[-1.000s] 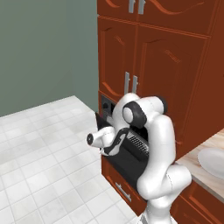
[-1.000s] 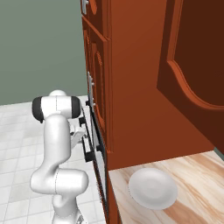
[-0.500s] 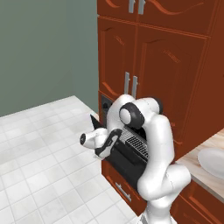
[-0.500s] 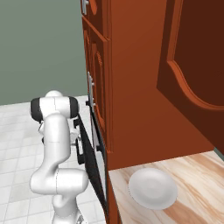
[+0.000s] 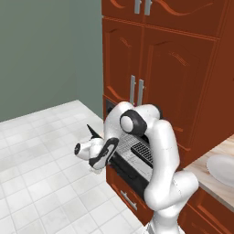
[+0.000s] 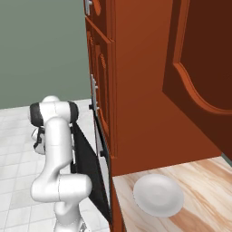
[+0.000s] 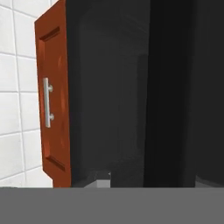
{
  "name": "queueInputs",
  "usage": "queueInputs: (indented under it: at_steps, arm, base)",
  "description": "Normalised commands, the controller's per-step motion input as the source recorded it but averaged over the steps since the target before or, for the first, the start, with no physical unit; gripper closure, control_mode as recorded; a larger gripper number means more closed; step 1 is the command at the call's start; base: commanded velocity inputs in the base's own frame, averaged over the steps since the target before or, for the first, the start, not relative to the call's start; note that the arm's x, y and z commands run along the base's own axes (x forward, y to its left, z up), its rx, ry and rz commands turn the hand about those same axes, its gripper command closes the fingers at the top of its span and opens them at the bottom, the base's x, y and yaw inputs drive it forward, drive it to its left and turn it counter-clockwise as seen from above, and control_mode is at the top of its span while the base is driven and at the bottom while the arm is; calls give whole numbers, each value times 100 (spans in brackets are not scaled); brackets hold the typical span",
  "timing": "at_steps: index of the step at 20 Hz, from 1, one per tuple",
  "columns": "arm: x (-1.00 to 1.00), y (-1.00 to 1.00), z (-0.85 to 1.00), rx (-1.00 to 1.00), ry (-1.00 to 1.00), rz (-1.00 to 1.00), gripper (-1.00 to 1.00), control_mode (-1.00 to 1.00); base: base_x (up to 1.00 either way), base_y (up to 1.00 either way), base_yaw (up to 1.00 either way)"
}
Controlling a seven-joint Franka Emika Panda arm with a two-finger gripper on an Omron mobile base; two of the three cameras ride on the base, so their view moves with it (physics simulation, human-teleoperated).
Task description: Take the baked cake out of the oven and place it on the plate for cooling. Then close the oven door.
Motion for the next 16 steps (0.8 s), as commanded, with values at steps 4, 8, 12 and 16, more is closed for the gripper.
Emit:
queueInputs:
  at_steps: [4, 8, 12, 16]
  arm:
    - [11, 39, -40, 3, 8, 0, 100, -100]
    - [13, 35, -38, 3, 5, 0, 100, -100]
    - [15, 32, -34, 2, 3, 0, 100, -100]
    - [19, 26, -30, 2, 3, 0, 100, -100]
  base:
    - [0, 0, 0]
    - [0, 0, 0]
    - [0, 0, 0]
    - [0, 0, 0]
